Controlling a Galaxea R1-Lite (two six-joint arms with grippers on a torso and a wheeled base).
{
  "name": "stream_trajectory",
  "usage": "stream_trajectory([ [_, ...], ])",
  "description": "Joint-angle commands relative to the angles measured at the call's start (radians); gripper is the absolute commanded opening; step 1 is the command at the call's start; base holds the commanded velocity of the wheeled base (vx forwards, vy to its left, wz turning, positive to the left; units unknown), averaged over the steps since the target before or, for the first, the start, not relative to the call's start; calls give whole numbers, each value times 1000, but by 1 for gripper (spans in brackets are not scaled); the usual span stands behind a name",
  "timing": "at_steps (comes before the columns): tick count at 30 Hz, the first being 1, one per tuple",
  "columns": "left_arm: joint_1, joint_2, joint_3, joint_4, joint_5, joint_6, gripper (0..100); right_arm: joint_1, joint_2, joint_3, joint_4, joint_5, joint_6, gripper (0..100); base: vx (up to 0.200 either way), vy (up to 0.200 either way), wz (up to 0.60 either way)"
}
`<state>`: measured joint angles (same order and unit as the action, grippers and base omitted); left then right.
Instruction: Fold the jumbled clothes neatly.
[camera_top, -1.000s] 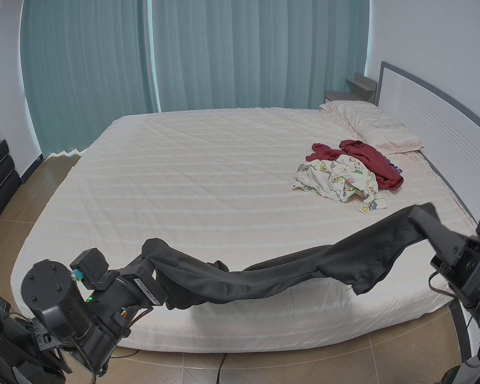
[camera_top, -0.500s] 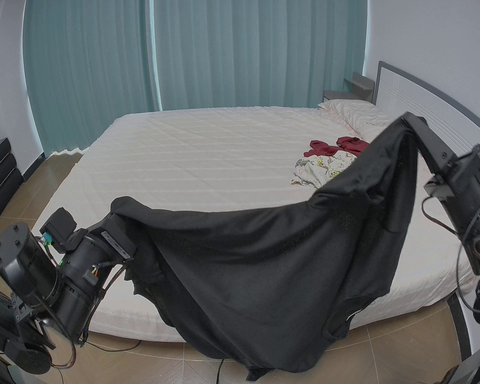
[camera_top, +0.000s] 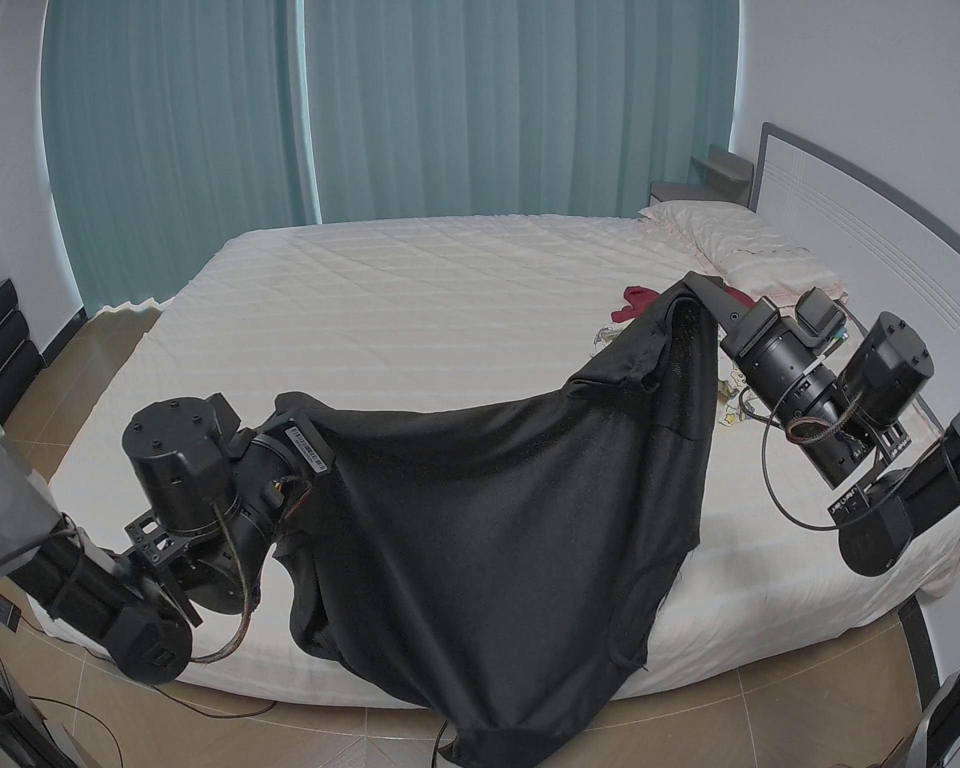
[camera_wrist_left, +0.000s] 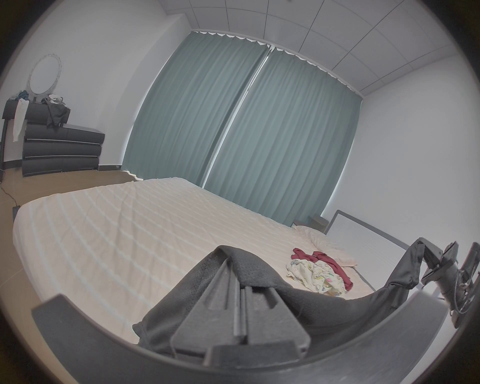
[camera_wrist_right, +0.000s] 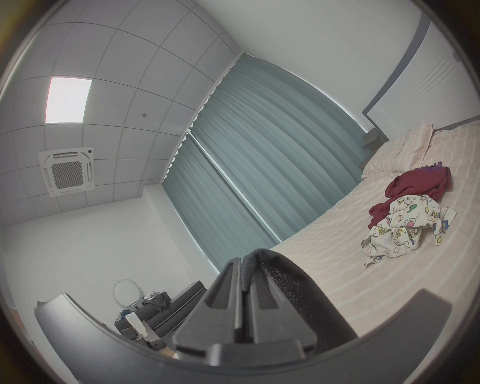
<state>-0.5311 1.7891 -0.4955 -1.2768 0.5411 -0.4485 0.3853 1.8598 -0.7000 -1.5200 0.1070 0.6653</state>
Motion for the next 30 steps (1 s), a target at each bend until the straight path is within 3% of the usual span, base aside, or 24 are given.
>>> stream_trajectory([
  [1, 17, 90, -38, 2, 0, -2, 0, -19, 50, -53, 17, -1, -3, 0, 200, 0, 0],
  [8, 33, 111, -40, 2, -6, -1, 0, -11, 59, -111, 100, 0, -7, 0, 200, 0, 0],
  [19, 82, 254, -103, 1, -9, -1, 0, -2, 159, -121, 104, -1, -18, 0, 200, 0, 0],
  [30, 117, 418, -169, -4, -20, -6, 0, -22, 292, -136, 103, -64, -20, 0, 0, 0, 0],
])
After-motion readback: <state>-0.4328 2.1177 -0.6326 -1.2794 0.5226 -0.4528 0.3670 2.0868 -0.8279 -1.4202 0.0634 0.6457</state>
